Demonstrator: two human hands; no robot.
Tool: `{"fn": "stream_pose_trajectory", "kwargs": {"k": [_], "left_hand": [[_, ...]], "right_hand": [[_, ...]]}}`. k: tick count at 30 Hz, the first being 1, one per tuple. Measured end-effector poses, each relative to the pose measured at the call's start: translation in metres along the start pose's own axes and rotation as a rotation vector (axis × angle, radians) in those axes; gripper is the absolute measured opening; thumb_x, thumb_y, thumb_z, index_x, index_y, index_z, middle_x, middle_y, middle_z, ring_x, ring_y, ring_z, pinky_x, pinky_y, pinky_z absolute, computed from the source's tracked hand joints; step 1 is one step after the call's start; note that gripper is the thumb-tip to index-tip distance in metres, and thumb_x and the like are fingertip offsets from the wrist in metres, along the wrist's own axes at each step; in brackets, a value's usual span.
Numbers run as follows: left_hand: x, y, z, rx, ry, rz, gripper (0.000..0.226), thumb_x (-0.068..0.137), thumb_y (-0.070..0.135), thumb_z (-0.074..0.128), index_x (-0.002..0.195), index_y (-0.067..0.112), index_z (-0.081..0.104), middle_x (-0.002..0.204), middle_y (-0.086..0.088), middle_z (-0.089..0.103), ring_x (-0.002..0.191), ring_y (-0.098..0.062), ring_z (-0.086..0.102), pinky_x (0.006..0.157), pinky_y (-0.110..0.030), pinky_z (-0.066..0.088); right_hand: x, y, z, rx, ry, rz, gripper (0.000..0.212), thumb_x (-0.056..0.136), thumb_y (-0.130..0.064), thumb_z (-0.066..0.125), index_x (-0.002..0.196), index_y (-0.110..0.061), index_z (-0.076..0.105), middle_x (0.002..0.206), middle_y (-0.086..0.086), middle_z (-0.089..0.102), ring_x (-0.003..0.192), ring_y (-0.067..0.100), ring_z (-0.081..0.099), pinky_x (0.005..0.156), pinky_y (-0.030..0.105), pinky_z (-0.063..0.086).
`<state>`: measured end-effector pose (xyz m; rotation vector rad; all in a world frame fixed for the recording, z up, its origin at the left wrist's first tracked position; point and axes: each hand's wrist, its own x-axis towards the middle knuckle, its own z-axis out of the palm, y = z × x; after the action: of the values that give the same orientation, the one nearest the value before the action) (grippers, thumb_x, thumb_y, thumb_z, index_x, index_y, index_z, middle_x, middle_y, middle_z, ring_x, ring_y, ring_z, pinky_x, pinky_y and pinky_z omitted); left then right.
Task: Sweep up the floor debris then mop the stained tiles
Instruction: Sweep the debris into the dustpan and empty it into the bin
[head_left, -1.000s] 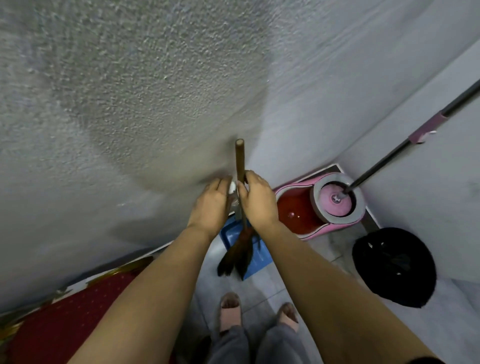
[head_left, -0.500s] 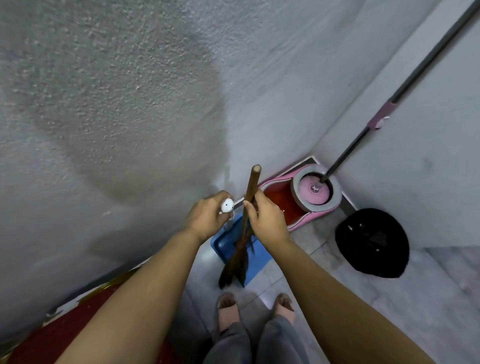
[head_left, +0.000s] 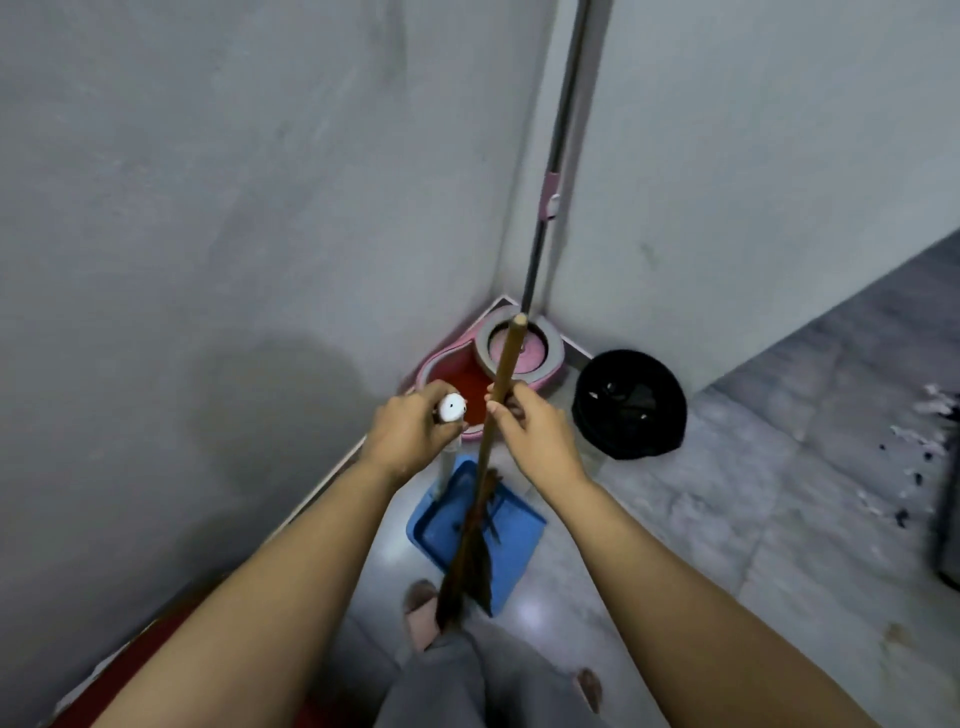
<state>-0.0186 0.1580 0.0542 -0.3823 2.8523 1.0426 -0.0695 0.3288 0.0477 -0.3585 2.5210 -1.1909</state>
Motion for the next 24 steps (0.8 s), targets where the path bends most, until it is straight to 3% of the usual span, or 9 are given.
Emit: {"fn": "stream_pose_trajectory", "kwargs": {"k": [5,12,16,24], "left_hand": [[-0.012,0.088,0.059,0.036,-0.056,0.155,0.028,0.079,0.036,0.074,0.103,0.028,0.061,0.095,0.007,0.070,0.087,-0.016,0.064,0.068,-0.030,0.045],[-0.037,0.208,0.158,0.037,-0.183,0.285,0.030,0.082,0.037,0.072,0.108,0.026,0.059,0.097,0.003,0.071,0.090,-0.019,0.064,0.068,-0.031,0.045],[-0.049,0.265,0.207,0.036,-0.237,0.305,0.028,0.086,0.033,0.069,0.109,0.022,0.058,0.097,-0.002,0.071,0.090,-0.025,0.065,0.072,-0.037,0.051],[-0.048,0.355,0.283,0.061,-0.255,0.355,0.022,0.089,0.032,0.063,0.101,0.016,0.053,0.090,-0.007,0.068,0.083,-0.032,0.063,0.063,-0.032,0.033]], "right_hand": [[-0.053,0.060,-0.081,0.084,0.131,0.115,0.019,0.093,-0.036,0.062,0.108,-0.027,0.068,0.093,-0.006,0.074,0.092,0.015,0.069,0.083,0.040,0.056],[-0.140,0.140,-0.191,0.084,0.257,0.222,0.020,0.095,-0.037,0.059,0.113,-0.030,0.066,0.101,-0.001,0.073,0.096,0.019,0.068,0.083,0.039,0.056],[-0.185,0.178,-0.250,0.027,0.381,0.267,0.017,0.098,-0.037,0.055,0.110,-0.029,0.063,0.094,-0.002,0.071,0.088,0.018,0.067,0.075,0.034,0.056],[-0.242,0.237,-0.351,-0.200,0.847,0.359,0.019,0.099,-0.031,0.055,0.106,-0.015,0.062,0.090,-0.001,0.067,0.079,0.020,0.063,0.062,0.030,0.048]]}}
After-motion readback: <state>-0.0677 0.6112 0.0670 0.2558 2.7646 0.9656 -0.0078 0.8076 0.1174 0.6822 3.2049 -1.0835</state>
